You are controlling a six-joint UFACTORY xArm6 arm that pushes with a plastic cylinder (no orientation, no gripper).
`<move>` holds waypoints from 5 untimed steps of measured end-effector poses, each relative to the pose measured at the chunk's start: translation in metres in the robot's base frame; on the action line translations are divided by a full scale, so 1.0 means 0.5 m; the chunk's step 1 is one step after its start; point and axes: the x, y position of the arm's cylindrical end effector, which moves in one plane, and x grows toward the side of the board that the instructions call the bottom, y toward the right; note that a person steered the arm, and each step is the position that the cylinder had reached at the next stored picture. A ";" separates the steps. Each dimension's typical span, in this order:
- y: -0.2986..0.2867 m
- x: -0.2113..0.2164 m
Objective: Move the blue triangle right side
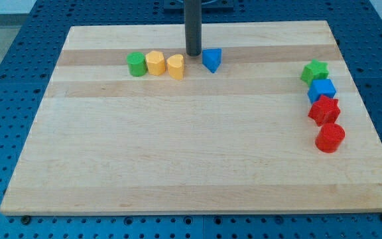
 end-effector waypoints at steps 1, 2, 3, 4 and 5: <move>0.000 0.048; 0.005 0.064; 0.045 0.076; 0.118 0.076; 0.190 0.076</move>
